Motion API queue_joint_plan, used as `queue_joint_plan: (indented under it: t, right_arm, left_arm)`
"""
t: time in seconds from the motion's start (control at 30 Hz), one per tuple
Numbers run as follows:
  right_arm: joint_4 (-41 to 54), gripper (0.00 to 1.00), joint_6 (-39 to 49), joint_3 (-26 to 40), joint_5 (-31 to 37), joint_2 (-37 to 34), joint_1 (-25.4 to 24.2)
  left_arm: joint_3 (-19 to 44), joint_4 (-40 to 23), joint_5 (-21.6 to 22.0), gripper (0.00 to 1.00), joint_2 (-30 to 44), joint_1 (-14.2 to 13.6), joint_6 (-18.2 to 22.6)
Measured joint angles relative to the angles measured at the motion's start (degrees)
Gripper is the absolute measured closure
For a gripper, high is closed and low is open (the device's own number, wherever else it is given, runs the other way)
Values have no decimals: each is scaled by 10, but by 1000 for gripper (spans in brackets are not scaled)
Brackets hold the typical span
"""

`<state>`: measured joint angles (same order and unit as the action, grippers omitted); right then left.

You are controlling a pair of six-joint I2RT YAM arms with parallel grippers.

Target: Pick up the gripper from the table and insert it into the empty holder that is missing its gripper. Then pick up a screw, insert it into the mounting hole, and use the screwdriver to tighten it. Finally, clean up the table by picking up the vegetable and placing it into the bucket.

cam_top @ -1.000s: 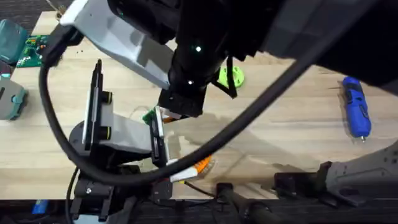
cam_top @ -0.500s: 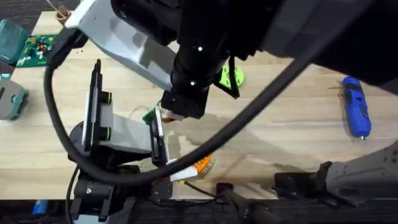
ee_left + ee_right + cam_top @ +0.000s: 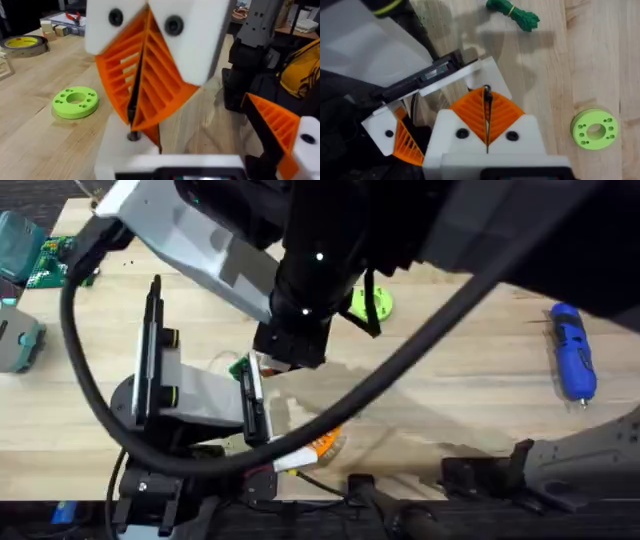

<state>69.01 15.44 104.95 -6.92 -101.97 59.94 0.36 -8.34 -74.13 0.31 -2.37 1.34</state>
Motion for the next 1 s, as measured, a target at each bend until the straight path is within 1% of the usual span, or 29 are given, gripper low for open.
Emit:
queue_joint_plan:
  t: [1.0]
  right_arm:
    - [-1, 996, 0, 0, -2, -12, 0]
  left_arm:
    - [0, 0, 2, 7, 0, 0, -2]
